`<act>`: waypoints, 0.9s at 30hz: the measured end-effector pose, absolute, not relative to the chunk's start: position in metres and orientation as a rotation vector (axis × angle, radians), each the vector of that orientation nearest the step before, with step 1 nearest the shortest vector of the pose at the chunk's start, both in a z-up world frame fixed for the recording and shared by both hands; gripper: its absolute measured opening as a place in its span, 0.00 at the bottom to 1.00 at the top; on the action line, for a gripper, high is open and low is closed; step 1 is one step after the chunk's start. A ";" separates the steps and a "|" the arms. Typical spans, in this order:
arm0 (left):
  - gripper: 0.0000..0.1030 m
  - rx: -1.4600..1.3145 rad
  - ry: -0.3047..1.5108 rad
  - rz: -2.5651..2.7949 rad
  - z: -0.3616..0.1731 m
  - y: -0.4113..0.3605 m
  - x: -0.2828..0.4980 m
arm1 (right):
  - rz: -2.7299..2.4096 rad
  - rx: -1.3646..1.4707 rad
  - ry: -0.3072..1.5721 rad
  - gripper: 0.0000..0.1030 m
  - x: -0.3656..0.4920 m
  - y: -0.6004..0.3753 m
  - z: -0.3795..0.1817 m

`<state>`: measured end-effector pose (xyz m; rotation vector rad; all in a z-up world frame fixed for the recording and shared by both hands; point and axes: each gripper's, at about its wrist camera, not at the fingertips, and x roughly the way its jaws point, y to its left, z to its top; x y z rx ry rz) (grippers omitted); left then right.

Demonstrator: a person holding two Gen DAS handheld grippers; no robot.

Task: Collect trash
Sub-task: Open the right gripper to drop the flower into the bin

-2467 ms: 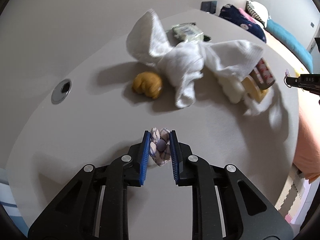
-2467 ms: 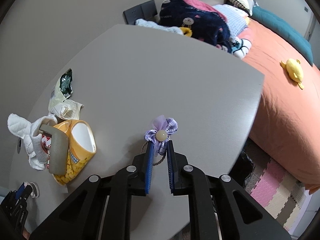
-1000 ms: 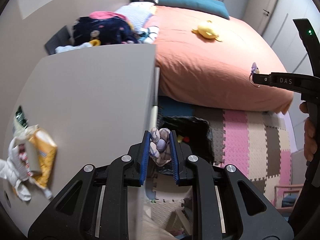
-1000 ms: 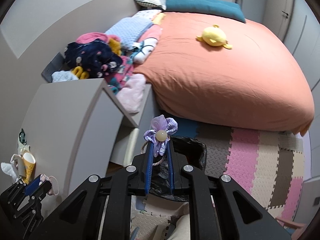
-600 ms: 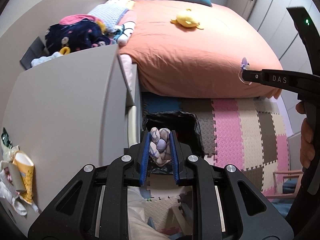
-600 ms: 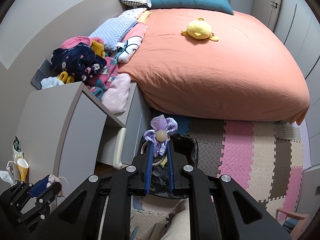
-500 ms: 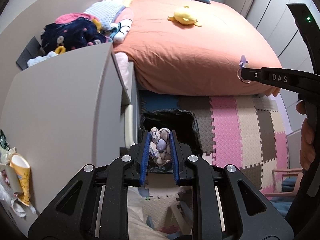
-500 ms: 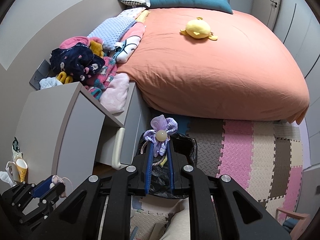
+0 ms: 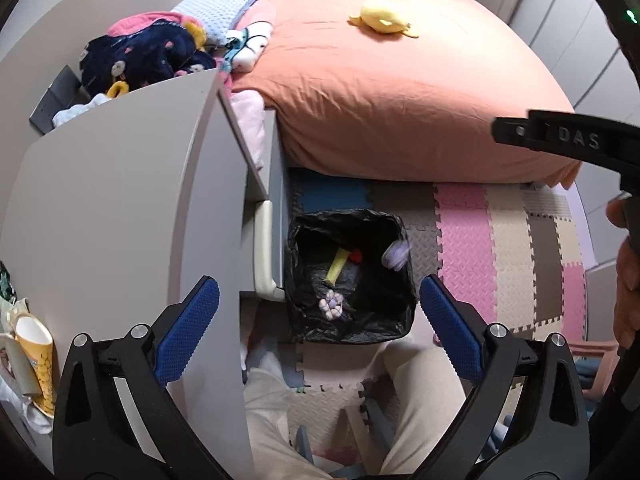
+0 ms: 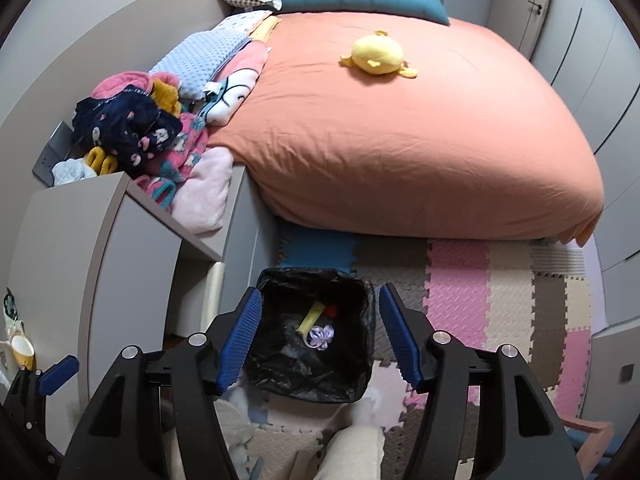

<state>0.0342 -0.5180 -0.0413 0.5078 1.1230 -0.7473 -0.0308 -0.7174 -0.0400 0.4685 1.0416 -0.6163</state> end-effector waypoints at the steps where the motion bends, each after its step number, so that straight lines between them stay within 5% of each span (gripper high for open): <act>1: 0.94 0.503 1.122 -0.742 -0.041 -0.517 0.036 | -0.617 0.468 1.040 0.60 -0.031 -0.718 -0.039; 27: 0.94 0.412 1.093 -0.677 -0.024 -0.452 0.049 | -0.598 0.400 1.012 0.71 -0.018 -0.674 -0.017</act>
